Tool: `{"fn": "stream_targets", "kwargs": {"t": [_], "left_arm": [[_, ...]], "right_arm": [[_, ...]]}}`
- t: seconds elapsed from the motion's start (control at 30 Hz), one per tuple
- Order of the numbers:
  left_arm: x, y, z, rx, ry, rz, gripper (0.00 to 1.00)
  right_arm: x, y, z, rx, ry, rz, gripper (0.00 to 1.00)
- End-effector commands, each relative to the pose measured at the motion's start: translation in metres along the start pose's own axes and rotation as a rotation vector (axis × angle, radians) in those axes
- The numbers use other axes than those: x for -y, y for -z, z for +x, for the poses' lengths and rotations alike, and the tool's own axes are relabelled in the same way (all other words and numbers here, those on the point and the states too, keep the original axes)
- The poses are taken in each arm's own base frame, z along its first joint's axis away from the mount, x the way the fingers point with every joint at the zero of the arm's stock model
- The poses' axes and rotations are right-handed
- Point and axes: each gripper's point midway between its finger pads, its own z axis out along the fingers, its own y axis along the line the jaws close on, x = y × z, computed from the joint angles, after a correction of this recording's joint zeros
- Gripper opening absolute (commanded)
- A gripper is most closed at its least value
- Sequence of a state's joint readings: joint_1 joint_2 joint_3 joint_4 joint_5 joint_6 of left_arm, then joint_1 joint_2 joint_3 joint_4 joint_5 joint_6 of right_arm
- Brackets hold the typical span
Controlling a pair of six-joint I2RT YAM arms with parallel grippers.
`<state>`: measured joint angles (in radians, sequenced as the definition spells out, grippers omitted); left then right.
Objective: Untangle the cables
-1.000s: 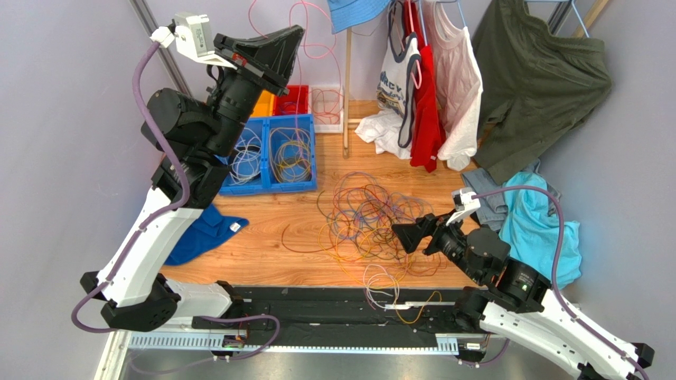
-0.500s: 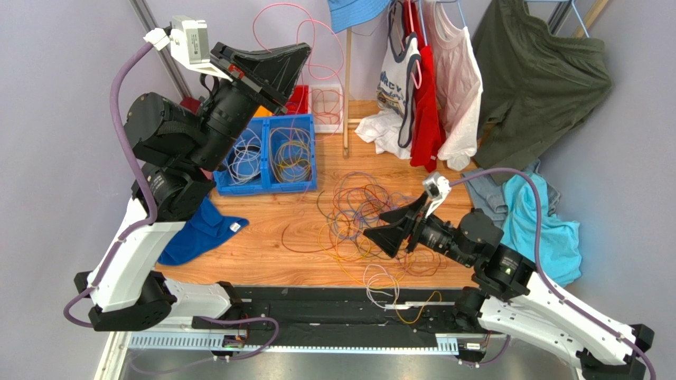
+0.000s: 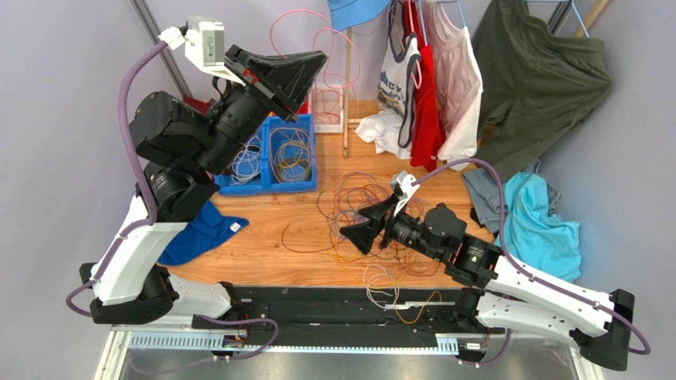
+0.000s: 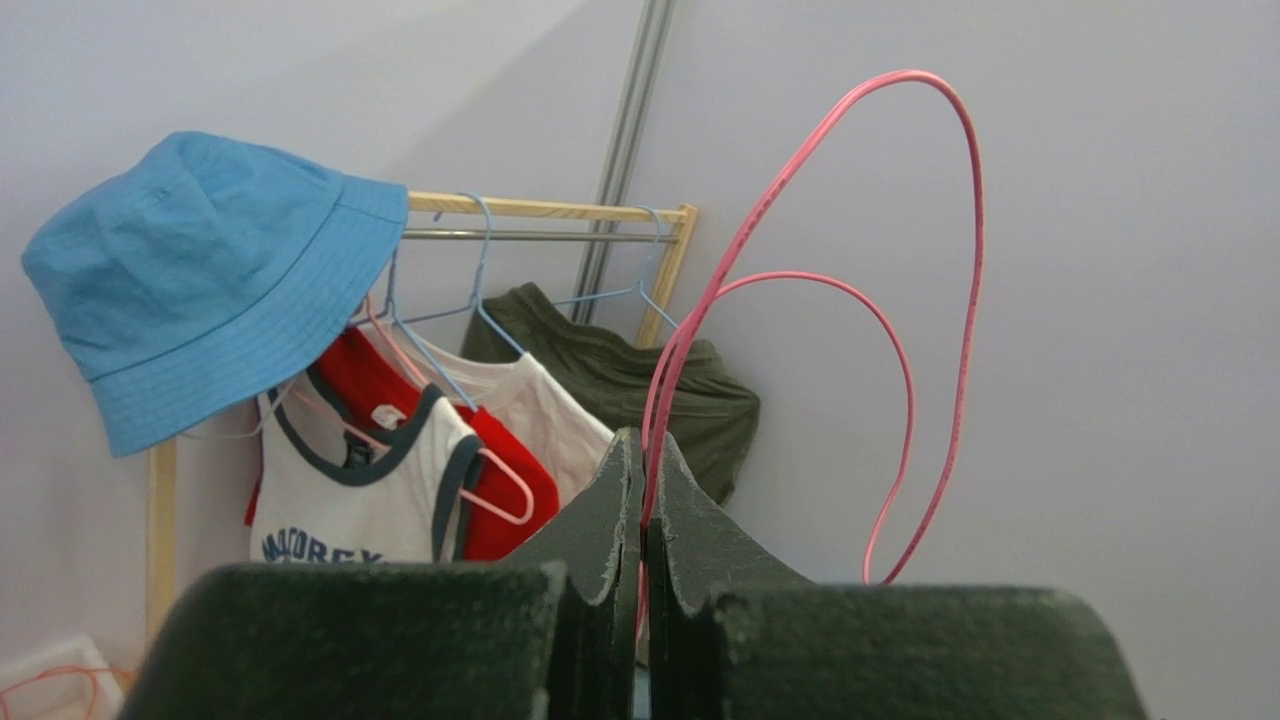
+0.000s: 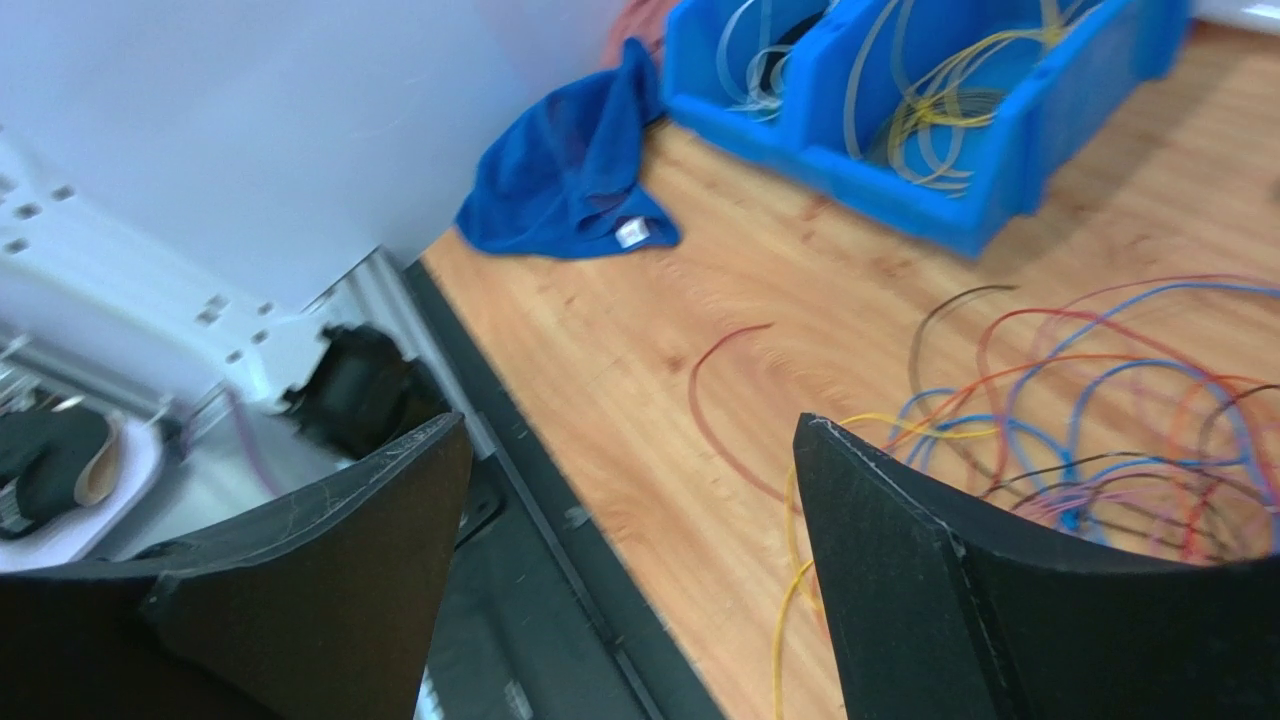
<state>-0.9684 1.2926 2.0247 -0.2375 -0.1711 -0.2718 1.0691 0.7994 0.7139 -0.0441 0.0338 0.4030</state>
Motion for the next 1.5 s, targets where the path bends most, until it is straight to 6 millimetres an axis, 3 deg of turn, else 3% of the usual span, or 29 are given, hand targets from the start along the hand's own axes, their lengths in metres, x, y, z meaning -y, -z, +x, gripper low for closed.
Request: {"fn": "stream_targets", "kwargs": {"t": [0.0,0.13,0.33,0.67,0.8,0.97,1.2,1.47], "left_arm": [[0.013,0.002,-0.01,0.015,-0.014,0.032,0.0],[0.021,0.0,-0.003,-0.001,-0.01,0.05,0.0],[0.025,-0.002,0.005,-0.021,-0.021,0.057,0.0],[0.024,0.0,0.004,-0.02,-0.04,0.048,0.0],[0.023,0.0,0.0,-0.008,-0.046,0.043,0.0],[0.024,-0.002,-0.006,0.008,-0.055,0.041,0.0],[0.035,-0.007,-0.01,0.015,-0.038,0.075,0.0],[0.05,-0.004,-0.014,0.011,-0.033,0.12,0.0]], "right_arm": [[0.027,-0.015,-0.018,0.131,0.053,0.137,0.84],[0.036,-0.026,-0.01,0.111,0.056,0.174,0.84],[0.019,-0.034,-0.008,0.107,0.035,0.082,0.8],[0.052,-0.007,-0.012,0.112,0.01,0.276,0.8],[0.044,0.001,-0.01,0.122,-0.001,0.221,0.79],[0.019,0.002,-0.001,0.106,0.004,0.061,0.77],[0.018,-0.012,0.016,0.044,0.038,0.037,0.76],[0.028,-0.034,0.011,0.054,0.083,0.095,0.75]]}}
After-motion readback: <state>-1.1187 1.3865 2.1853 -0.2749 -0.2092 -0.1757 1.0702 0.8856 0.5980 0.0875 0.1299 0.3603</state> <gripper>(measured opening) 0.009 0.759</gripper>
